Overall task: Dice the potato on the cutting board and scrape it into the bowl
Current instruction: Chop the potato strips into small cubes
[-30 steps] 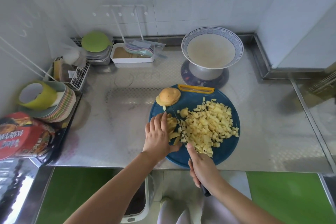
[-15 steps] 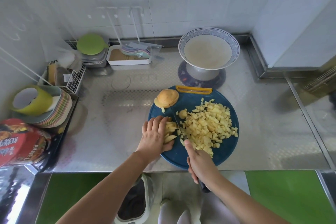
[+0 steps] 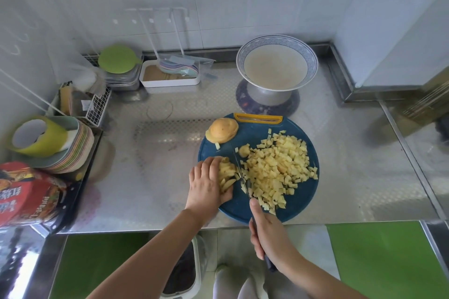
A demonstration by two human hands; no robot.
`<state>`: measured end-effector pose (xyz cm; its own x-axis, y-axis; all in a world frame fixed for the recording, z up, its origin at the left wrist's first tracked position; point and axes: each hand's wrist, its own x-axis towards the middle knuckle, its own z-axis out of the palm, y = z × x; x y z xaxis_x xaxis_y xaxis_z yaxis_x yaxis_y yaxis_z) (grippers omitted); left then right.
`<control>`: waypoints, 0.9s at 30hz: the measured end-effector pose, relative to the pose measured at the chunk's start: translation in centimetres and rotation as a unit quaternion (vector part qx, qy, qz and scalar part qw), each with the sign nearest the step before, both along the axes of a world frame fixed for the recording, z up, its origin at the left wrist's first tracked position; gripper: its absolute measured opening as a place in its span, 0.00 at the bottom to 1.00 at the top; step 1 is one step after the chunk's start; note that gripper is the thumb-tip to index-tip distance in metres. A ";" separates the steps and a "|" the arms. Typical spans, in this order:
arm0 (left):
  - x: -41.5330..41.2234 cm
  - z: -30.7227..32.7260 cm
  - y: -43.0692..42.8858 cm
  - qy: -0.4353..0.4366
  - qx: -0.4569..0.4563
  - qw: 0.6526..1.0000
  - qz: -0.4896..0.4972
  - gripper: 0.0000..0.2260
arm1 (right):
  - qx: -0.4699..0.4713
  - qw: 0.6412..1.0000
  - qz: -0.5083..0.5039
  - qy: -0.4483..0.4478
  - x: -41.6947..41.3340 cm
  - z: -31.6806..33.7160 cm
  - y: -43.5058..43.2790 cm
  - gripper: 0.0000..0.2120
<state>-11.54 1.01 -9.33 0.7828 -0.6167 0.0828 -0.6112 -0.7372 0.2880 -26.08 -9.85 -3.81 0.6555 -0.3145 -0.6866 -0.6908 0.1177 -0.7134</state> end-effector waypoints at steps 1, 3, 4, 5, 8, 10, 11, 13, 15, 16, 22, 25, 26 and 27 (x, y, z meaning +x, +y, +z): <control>-0.3 0.0 0.0 0.000 -0.008 1.000 0.007 0.31 | 0.018 1.000 -0.004 0.004 -0.2 0.0 0.1 0.32; -0.4 0.0 0.0 -0.004 -0.015 1.000 0.011 0.31 | 0.047 0.999 -0.008 -0.004 -0.3 0.0 0.1 0.31; -0.4 0.0 0.0 -0.008 -0.015 1.000 0.009 0.31 | 0.057 0.998 -0.012 -0.010 -0.3 0.0 0.0 0.31; -0.3 0.0 0.0 -0.015 -0.014 1.000 0.005 0.31 | 0.061 0.998 -0.015 -0.017 -0.2 0.1 0.0 0.31; -0.4 0.1 0.2 -0.022 -0.007 1.000 -0.004 0.33 | 0.035 0.999 0.001 -0.042 0.0 0.3 -0.2 0.32; -0.4 0.1 0.1 -0.017 0.002 1.000 -0.006 0.33 | 0.003 0.999 0.016 -0.050 0.0 0.4 -0.2 0.33; -0.4 0.2 0.1 -0.014 0.010 1.000 -0.006 0.33 | -0.009 0.999 0.020 -0.049 0.0 0.3 -0.1 0.33; -0.2 0.2 0.1 -0.005 0.028 1.000 -0.006 0.33 | -0.026 0.998 0.033 -0.041 0.1 0.3 -0.1 0.33; 0.0 0.1 0.2 -0.004 0.039 0.999 -0.014 0.32 | -0.027 0.998 0.040 -0.029 0.1 0.3 -0.2 0.33; 0.1 0.1 0.2 -0.005 0.042 0.999 -0.018 0.32 | -0.016 0.999 0.034 -0.022 0.1 0.4 -0.4 0.33; 0.2 0.1 0.1 -0.023 0.035 0.999 -0.023 0.31 | 0.013 0.999 0.043 -0.014 -0.1 0.5 -1.0 0.32; 0.3 0.1 0.1 -0.035 0.027 0.999 -0.025 0.31 | 0.011 0.998 0.055 0.003 0.0 0.4 -1.1 0.32; 0.3 0.1 0.1 -0.036 0.027 0.999 -0.022 0.31 | 0.011 0.998 0.063 0.007 0.2 0.4 -1.3 0.32; 0.3 0.1 0.0 -0.037 0.029 0.999 -0.019 0.32 | 0.012 0.997 0.070 0.011 0.4 0.5 -1.6 0.32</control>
